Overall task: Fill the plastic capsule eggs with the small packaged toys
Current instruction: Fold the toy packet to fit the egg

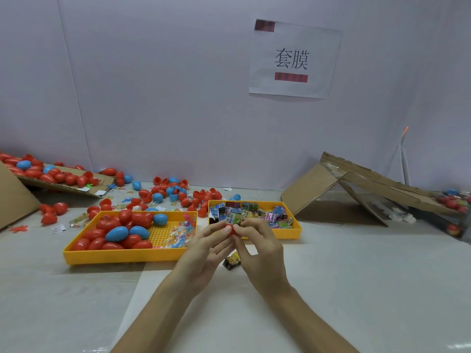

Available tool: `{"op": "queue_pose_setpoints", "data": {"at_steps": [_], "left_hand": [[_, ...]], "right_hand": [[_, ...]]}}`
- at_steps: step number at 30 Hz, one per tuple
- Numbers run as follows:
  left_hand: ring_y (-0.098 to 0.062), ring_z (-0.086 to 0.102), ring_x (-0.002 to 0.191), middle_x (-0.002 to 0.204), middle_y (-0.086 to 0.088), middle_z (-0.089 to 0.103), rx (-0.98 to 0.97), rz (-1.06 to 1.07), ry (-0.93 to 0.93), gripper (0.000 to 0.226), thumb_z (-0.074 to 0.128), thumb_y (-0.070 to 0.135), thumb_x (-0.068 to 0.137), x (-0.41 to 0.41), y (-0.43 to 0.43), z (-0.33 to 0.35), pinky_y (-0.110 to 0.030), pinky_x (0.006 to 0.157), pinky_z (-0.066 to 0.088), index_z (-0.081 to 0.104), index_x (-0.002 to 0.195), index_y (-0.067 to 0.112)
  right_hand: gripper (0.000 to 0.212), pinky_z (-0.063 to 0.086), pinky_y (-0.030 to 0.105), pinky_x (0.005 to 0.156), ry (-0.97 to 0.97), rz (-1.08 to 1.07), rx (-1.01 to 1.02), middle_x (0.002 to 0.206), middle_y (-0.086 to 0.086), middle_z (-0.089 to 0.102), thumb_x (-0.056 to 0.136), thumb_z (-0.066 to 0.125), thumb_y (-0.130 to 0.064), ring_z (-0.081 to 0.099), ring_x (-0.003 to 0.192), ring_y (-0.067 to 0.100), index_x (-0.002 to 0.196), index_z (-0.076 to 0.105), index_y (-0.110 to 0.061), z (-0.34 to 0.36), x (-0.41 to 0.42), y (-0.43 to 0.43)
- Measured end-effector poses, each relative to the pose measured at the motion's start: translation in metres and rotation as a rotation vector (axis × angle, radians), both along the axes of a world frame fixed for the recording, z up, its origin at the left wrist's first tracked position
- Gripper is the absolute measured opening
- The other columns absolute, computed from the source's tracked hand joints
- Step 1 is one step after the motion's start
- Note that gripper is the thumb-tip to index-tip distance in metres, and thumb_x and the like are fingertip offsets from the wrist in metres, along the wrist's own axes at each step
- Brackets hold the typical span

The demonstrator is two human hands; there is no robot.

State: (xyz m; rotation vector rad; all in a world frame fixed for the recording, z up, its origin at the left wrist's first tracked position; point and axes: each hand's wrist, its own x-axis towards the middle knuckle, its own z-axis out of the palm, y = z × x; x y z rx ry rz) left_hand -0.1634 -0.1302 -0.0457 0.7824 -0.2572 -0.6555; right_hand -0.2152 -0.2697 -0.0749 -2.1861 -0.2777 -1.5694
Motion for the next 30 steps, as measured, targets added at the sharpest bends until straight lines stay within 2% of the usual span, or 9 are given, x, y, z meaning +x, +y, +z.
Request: {"op": "queue_pose_setpoints", "data": {"at_steps": [4,8,15,25,30], "left_hand": [[-0.029,0.071,0.11,0.118,-0.02,0.072,-0.018,-0.014,0.001,0.044,0.077,0.012,0.079,-0.0006,-0.0001,0.0002,-0.028,0.076,0.061,0.065,0.12,0.003],[-0.03,0.071,0.111,0.119,-0.021,0.071,-0.013,-0.014,-0.001,0.036,0.074,0.019,0.085,-0.0001,-0.0001,-0.0003,-0.028,0.078,0.061,0.065,0.116,0.003],[-0.029,0.069,0.115,0.124,-0.02,0.07,-0.037,-0.046,0.022,0.044,0.074,0.017,0.086,0.0002,0.0014,0.0013,-0.032,0.085,0.061,0.062,0.126,0.006],[-0.029,0.069,0.115,0.125,-0.02,0.069,-0.048,-0.057,0.048,0.042,0.075,0.014,0.082,-0.0008,-0.0001,0.0005,-0.032,0.085,0.061,0.064,0.121,0.004],[-0.028,0.068,0.117,0.127,-0.021,0.068,-0.051,-0.095,0.049,0.044,0.071,0.017,0.089,-0.0007,0.0007,-0.0004,-0.031,0.083,0.06,0.062,0.129,0.003]], "right_hand": [[0.011,0.053,0.019,0.083,0.006,0.003,-0.002,0.102,0.001,0.061,0.091,0.071,-0.012,0.063,0.094,0.015,0.1,0.074,-0.006,-0.0003,0.0005,-0.0008],[0.012,0.055,0.026,0.083,0.008,0.006,-0.003,0.102,0.004,0.064,0.092,0.071,-0.012,0.064,0.096,0.016,0.102,0.074,-0.006,-0.0011,0.0004,0.0009],[0.028,0.055,0.032,0.089,-0.002,-0.071,0.024,0.11,0.001,0.071,0.087,0.075,-0.017,0.066,0.103,0.017,0.113,0.074,-0.008,-0.0011,-0.001,0.0019],[0.022,0.054,0.028,0.087,-0.022,-0.079,-0.021,0.105,0.002,0.072,0.092,0.068,-0.019,0.067,0.099,0.016,0.109,0.076,-0.007,-0.0026,0.0,-0.0012],[0.026,0.052,0.028,0.092,-0.015,-0.079,-0.002,0.11,-0.001,0.072,0.094,0.067,-0.021,0.065,0.104,0.012,0.117,0.073,-0.01,-0.0011,-0.0007,0.0017]]}}
